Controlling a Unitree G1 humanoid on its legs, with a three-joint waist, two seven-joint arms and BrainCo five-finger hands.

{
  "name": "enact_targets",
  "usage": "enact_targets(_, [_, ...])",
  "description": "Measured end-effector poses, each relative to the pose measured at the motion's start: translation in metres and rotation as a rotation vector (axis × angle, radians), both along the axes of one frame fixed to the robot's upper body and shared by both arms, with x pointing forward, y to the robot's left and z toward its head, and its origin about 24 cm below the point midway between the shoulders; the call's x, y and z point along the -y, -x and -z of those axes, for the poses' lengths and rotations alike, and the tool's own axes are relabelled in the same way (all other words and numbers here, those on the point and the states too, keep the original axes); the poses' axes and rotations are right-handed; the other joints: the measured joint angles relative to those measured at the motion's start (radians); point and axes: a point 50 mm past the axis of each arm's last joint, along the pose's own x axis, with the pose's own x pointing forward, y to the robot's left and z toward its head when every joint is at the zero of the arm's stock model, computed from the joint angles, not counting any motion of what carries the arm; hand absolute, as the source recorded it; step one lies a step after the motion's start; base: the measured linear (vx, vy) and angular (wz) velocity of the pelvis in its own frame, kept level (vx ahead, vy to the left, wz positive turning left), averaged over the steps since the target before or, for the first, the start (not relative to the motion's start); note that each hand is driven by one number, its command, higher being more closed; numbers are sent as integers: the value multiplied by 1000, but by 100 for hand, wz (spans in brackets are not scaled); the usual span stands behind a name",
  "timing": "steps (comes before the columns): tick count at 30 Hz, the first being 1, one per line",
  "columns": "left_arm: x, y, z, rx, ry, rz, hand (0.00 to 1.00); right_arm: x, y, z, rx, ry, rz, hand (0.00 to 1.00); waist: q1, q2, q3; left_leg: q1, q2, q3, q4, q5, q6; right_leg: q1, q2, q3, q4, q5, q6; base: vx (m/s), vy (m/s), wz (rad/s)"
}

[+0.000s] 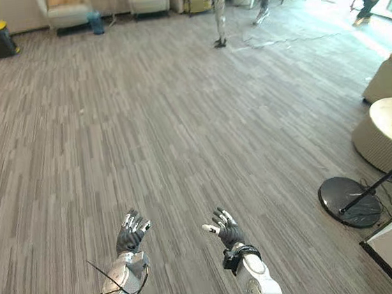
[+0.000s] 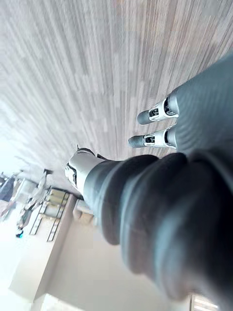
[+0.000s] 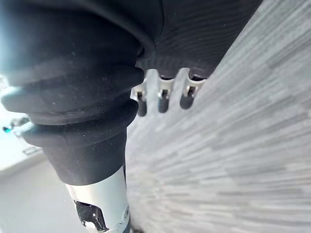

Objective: Organize washtable

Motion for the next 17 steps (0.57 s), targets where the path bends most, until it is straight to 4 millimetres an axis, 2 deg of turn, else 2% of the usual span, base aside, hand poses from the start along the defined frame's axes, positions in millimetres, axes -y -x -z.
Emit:
enact_targets(1, [0,1,2,-8,-1,1,0,2,1,1,-4,-1,8,0,-1,-6,-4,-1,-7,-3,2,0,0,2,5,1,-83,15,-8,160,72,27])
enact_targets(2, [1,3,7,-32,0,9,0,9,2,4,-19,5,32,0,0,-20,-8,-2,-35,-14,6,-2,4,5,-10,3,-183,69,-14,141,21,34])
enact_targets(3, [1,5,10,-49,1,8,0,12,4,7,-32,5,47,0,0,-28,-10,-1,-52,-22,6,-3,4,10,-22,5,-218,96,-6,206,-6,55])
enact_targets(4, [3,10,19,-93,12,2,0,17,6,12,-60,9,68,0,2,-32,-18,5,-68,-43,10,-6,1,30,-35,-3,-246,153,-8,237,-23,57])
enact_targets(5, [4,17,25,-128,20,-5,0,24,10,15,-77,19,84,0,5,-4,-24,14,-63,-58,3,-7,-1,54,-29,-13,-280,163,-10,239,-17,47])
enact_targets(8, [4,31,33,-176,30,-10,0,33,8,18,-86,45,87,0,10,35,-38,17,-61,-94,-36,-1,-10,83,-24,-48,-353,183,-13,176,-23,29])
enact_targets(12, [3,38,38,-203,35,11,0,45,18,31,-166,60,143,0,30,29,-42,50,-58,-118,-83,9,-20,142,-16,-68,-421,201,-16,92,-31,18])
enact_targets(17, [0,47,47,-254,33,11,0,52,27,40,-224,70,168,0,28,18,-56,58,-69,-134,-122,36,-15,159,-22,-82,-479,233,-11,24,7,8])
